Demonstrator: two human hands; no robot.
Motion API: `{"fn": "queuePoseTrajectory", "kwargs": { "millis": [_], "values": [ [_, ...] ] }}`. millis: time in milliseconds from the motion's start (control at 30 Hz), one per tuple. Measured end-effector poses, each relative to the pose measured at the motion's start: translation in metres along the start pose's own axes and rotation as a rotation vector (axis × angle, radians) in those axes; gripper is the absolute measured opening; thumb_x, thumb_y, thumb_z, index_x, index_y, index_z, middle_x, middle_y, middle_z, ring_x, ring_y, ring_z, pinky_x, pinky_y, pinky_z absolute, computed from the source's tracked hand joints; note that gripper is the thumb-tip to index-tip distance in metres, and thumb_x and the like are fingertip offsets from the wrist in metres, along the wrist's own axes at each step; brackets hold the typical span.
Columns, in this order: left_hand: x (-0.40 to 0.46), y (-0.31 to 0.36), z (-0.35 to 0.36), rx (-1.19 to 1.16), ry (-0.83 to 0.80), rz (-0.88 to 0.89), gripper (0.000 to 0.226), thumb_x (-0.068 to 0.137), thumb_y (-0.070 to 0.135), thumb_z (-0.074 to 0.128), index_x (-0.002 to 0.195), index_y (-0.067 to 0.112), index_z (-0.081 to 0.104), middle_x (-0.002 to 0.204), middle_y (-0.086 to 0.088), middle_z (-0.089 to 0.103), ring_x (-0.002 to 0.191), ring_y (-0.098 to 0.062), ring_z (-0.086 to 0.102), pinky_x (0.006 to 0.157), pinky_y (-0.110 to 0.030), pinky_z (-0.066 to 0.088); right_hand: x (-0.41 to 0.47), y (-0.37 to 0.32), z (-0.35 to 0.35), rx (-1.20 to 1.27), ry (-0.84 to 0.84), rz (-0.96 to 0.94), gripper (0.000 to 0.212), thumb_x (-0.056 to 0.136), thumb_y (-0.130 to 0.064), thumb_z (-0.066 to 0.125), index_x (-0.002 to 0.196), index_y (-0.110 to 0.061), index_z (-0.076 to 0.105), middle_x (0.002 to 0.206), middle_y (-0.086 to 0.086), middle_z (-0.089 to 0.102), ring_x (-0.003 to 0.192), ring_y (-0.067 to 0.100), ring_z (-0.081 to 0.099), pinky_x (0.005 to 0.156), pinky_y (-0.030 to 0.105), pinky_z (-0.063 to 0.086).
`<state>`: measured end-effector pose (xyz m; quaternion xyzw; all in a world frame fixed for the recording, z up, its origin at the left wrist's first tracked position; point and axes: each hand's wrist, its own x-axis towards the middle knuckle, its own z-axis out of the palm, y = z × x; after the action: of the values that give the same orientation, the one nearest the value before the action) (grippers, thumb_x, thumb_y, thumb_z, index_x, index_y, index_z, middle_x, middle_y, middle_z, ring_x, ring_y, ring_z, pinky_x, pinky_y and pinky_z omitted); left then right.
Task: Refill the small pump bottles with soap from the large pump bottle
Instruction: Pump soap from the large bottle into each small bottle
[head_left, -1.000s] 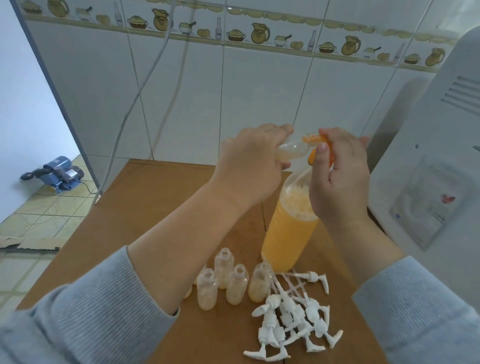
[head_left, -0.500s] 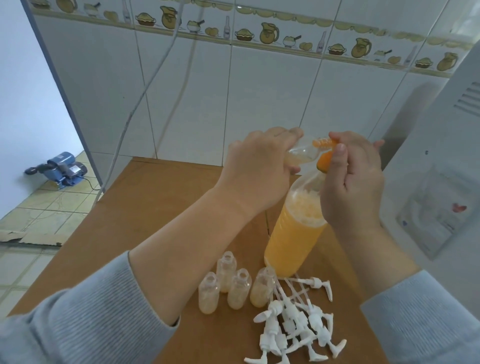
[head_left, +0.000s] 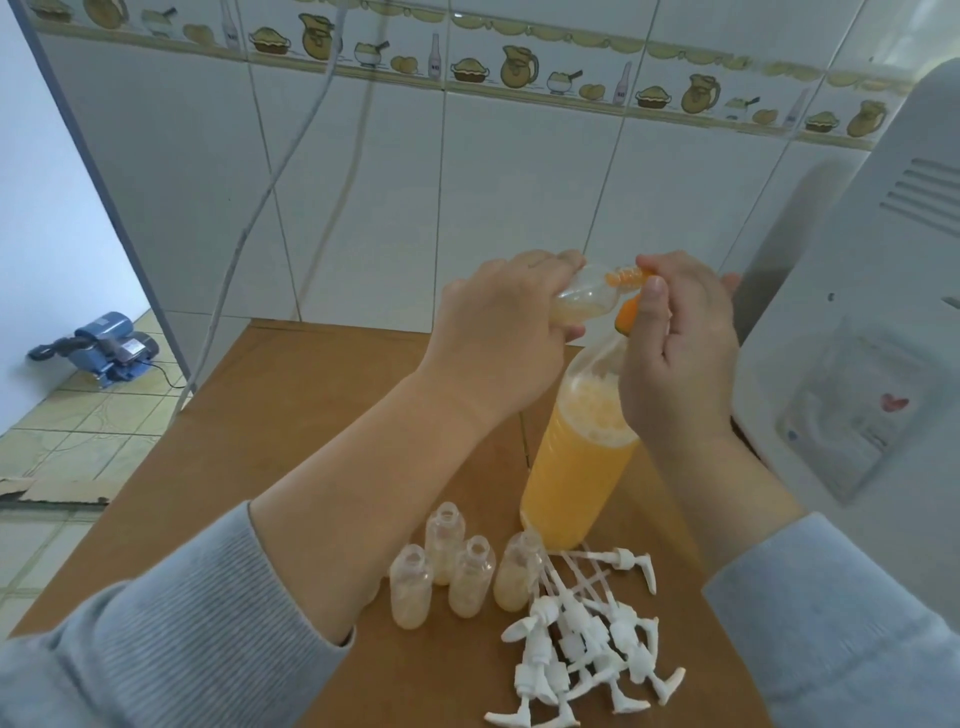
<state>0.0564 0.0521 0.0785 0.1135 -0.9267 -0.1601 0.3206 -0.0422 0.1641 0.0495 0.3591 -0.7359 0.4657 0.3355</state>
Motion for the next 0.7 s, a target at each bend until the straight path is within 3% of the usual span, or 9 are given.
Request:
{"fn": "queuePoseTrajectory", "kwargs": {
  "millis": [100, 233, 333, 467, 700],
  "values": [
    [0.000, 0.001, -0.006, 0.024, 0.029, 0.024, 0.052, 0.087, 0.030, 0.063, 0.136, 0.024, 0.047, 0.125, 0.009, 0.059, 0.112, -0.019, 0.053, 0.093, -0.043, 0.044, 0.005, -0.004, -0.007, -0.017, -0.062, -0.023, 0.046, 0.100, -0.032, 0.026, 0.117, -0.006, 0.060, 0.118, 0.007, 0.060, 0.125, 0.012, 0.041, 0.112, 0.053, 0.022],
    [0.001, 0.003, -0.007, 0.005, 0.040, 0.041, 0.052, 0.087, 0.029, 0.064, 0.136, 0.024, 0.048, 0.124, 0.008, 0.060, 0.112, -0.018, 0.054, 0.093, -0.044, 0.045, -0.002, -0.005, -0.006, -0.027, 0.013, -0.029, 0.045, 0.099, -0.029, 0.028, 0.120, -0.004, 0.058, 0.121, 0.010, 0.059, 0.128, 0.023, 0.044, 0.113, 0.050, 0.019],
    [0.000, 0.002, -0.004, -0.001, 0.025, 0.032, 0.051, 0.087, 0.028, 0.064, 0.135, 0.024, 0.048, 0.122, 0.008, 0.060, 0.111, -0.018, 0.055, 0.093, -0.044, 0.046, -0.006, -0.001, 0.000, -0.037, 0.046, -0.024, 0.041, 0.099, -0.025, 0.030, 0.120, -0.004, 0.058, 0.121, 0.010, 0.060, 0.129, 0.014, 0.038, 0.114, 0.050, 0.022],
    [-0.003, -0.001, -0.004, -0.012, -0.023, 0.021, 0.050, 0.087, 0.029, 0.063, 0.134, 0.024, 0.048, 0.119, 0.009, 0.060, 0.109, -0.019, 0.054, 0.092, -0.044, 0.045, -0.008, 0.001, -0.002, -0.053, -0.013, -0.021, 0.044, 0.099, -0.029, 0.028, 0.122, -0.005, 0.057, 0.122, 0.009, 0.059, 0.130, 0.011, 0.034, 0.118, 0.038, 0.014],
    [-0.003, 0.006, -0.010, -0.010, 0.008, 0.042, 0.050, 0.088, 0.031, 0.062, 0.135, 0.021, 0.048, 0.122, 0.007, 0.059, 0.109, -0.017, 0.054, 0.091, -0.035, 0.045, 0.003, -0.003, -0.016, -0.049, -0.061, -0.062, 0.049, 0.100, -0.034, 0.025, 0.123, -0.005, 0.056, 0.125, 0.009, 0.058, 0.135, 0.018, 0.035, 0.115, 0.048, 0.020]
  ]
}}
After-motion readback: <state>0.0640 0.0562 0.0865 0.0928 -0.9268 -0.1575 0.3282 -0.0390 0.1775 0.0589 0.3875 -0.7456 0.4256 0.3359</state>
